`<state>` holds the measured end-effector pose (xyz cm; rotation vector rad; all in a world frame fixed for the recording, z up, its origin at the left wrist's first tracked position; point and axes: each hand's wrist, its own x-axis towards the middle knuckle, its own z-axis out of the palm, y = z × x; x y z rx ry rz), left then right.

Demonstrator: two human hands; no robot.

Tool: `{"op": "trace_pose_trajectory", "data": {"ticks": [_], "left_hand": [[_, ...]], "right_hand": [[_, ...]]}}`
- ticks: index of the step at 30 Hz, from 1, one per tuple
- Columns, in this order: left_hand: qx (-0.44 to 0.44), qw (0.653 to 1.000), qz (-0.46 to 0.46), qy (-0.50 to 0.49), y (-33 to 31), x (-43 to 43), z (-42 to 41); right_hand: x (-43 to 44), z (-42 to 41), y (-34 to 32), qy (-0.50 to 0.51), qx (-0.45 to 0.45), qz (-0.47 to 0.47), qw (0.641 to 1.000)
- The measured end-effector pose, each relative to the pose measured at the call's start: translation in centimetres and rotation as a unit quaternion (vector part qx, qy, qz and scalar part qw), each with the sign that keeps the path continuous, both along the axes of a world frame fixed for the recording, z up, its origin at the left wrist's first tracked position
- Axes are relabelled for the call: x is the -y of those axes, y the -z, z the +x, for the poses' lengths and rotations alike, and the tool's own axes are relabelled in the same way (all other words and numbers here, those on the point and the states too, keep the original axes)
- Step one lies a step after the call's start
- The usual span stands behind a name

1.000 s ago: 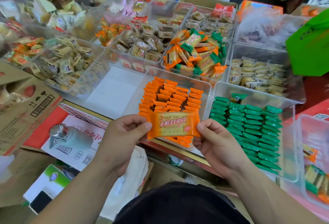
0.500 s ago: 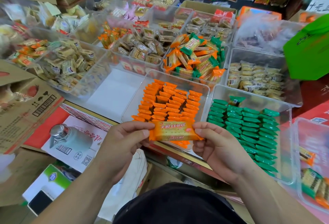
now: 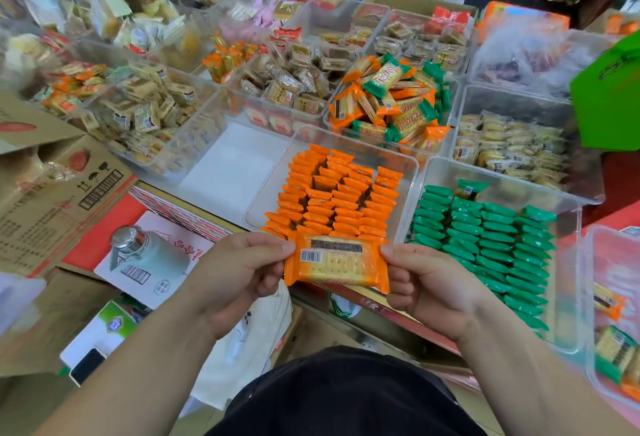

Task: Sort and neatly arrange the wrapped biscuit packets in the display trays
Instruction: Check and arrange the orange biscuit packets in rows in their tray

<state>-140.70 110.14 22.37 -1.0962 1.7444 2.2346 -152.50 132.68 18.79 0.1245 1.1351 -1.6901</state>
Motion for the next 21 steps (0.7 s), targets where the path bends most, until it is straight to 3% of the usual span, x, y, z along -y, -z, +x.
{"op": "trace_pose_trajectory", "data": {"ticks": [3, 6, 10, 12, 15, 18, 21], "left_hand": [[-0.011, 0.997, 0.075, -0.004, 0.2, -0.1, 0.1], [-0.011, 0.998, 0.058, 0.002, 0.6, -0.1, 0.1], [-0.009, 0.997, -0.076, 0.002, 1.2, 0.0, -0.2], [-0.030, 0.983, -0.182, 0.020, 1.4, -0.2, -0.5], [-0.063, 0.950, -0.301, 0.045, 1.9, -0.7, -1.2], [-0.094, 0.931, -0.347, 0.062, 3.3, -0.3, -2.2], [-0.097, 0.913, -0.382, 0.104, 5.5, 0.6, -3.9]], "right_hand": [[0.1, 0.0, 0.9, -0.006, 0.039, -0.068, 0.997], [0.3, 0.1, 1.2, 0.001, 0.033, -0.057, 0.998], [0.7, 0.0, 1.0, 0.038, -0.036, 0.056, 0.997], [1.0, -0.1, 0.9, 0.043, -0.077, 0.094, 0.992], [1.7, -0.7, 0.8, 0.064, -0.066, 0.099, 0.991], [2.4, -1.9, 1.1, 0.103, -0.042, 0.085, 0.990], [3.4, -3.8, 2.1, 0.134, -0.085, 0.118, 0.980]]}}
